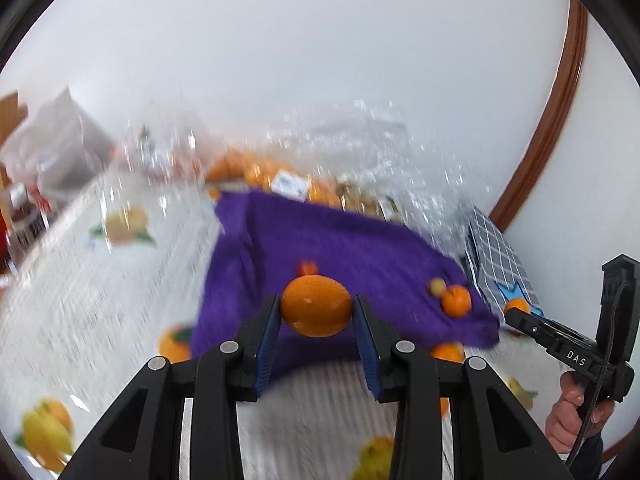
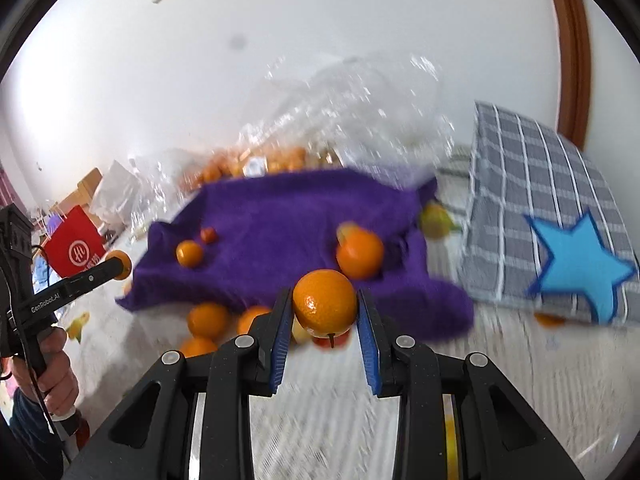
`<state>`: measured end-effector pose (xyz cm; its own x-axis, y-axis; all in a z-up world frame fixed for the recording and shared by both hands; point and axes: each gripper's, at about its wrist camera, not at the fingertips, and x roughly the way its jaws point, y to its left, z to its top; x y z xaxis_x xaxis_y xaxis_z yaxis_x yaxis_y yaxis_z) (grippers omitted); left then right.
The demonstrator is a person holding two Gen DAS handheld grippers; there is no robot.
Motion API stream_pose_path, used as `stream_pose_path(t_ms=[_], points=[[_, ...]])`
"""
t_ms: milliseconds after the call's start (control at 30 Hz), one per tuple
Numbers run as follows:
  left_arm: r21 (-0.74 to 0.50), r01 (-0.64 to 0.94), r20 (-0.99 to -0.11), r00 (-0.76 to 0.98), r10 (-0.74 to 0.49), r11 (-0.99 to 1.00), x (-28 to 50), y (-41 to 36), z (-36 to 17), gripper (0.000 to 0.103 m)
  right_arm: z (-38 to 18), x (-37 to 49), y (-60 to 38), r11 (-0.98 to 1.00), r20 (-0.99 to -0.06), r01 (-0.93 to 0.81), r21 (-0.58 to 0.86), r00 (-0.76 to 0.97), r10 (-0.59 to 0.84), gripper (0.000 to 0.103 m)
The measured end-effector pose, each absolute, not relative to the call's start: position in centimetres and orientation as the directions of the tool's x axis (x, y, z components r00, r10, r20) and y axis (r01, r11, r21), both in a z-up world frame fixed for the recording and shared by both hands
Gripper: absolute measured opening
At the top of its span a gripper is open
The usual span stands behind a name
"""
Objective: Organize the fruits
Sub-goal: 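Lift both oranges and carry them over the purple towel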
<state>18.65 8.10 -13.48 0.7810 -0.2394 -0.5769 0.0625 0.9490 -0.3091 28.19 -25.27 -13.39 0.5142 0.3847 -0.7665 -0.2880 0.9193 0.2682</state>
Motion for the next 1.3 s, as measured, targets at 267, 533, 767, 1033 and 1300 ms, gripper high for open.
stream_pose_path(t_ms=[267, 533, 767, 1033, 1300], points=[[-0.288, 0.033, -0.562, 0.804, -0.196, 0.957, 23.3, 9.1, -10.9, 0.035, -11.2, 32.7, -22.7, 0.922, -0.723, -0.289, 0.259, 0.576, 0.383, 0.031], [-0.292, 0.071, -0.587, 0.774, -0.237, 0.954, 27.0, 7.7, -13.0, 0.035, -12.8, 36.2, -21.1, 0.931, -0.738, -0.274, 0.241, 0.571, 0.359, 0.032], [-0.272, 0.054, -0.639, 0.737, -0.223, 0.961, 27.5, 7.8, -16.1, 0.035, -17.4, 36.1, -19.4, 0.922, -0.809, -0.303, 0.24, 0.463, 0.362, 0.032], [-0.236, 0.042, -0.663, 0.723, -0.193, 0.971, 28.1, 7.6, -17.3, 0.035, -19.0, 35.0, -18.0, 0.917, -0.835, -0.34, 0.207, 0.427, 0.346, 0.032], [-0.207, 0.053, -0.68, 0.71, -0.183, 0.977, 28.0, 7.0, -17.7, 0.035, -20.0, 35.2, -17.1, 0.919, -0.856, -0.359, 0.163, 0.412, 0.313, 0.032]])
